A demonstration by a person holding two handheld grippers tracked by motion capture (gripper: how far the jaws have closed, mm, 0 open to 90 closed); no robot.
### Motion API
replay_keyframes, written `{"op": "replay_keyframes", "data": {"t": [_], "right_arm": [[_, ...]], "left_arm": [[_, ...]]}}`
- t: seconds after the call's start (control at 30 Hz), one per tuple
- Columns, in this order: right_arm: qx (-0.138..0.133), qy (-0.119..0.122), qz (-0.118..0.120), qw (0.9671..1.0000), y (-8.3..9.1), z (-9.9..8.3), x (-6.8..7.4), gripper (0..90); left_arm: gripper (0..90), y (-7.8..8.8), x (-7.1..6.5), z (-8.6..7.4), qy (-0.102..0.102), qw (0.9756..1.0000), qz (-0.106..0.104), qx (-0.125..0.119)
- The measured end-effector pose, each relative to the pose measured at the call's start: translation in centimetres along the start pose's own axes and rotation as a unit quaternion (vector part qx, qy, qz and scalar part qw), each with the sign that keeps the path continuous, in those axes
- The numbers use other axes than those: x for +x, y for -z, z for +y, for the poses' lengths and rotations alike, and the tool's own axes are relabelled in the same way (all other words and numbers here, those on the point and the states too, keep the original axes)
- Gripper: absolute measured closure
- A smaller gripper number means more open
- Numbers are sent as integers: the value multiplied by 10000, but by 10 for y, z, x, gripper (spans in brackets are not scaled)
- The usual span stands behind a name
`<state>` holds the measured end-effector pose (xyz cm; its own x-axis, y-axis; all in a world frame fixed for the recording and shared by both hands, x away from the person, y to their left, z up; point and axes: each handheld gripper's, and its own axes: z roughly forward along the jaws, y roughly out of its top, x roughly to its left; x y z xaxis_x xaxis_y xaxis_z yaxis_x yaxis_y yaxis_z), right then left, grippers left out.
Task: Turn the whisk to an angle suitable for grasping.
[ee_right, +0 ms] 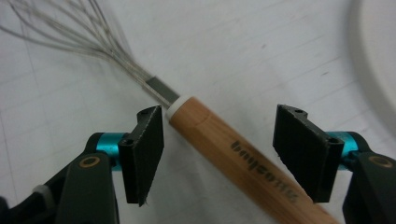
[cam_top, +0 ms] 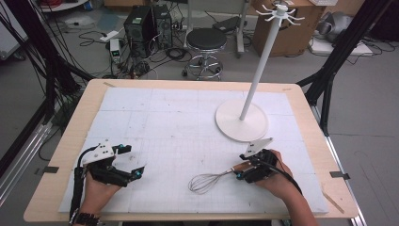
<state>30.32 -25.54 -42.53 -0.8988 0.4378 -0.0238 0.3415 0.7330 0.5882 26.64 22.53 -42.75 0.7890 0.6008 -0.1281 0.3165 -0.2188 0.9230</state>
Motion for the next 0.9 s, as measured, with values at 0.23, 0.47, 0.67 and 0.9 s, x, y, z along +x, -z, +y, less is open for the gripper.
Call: {"op": "replay_keyframes", "data": {"t": [0.23,0.47,0.67,0.9], "right_arm": [[306,330,10,9990,-4,5,3,436],[379,494,-105,9980,-2,7,13,533],[350,512,-82,9980,-3,9,19,675],[319,458,-46,9984,-3,8,20,613]], "left_arm": [[29,0,0,0,-25,10000,-10,5],[29,0,-1,1,-16,10000,-3,4],[29,0,-1,1,-25,10000,-1,4],[29,-1,-1,0,-24,10000,-4,27]]}}
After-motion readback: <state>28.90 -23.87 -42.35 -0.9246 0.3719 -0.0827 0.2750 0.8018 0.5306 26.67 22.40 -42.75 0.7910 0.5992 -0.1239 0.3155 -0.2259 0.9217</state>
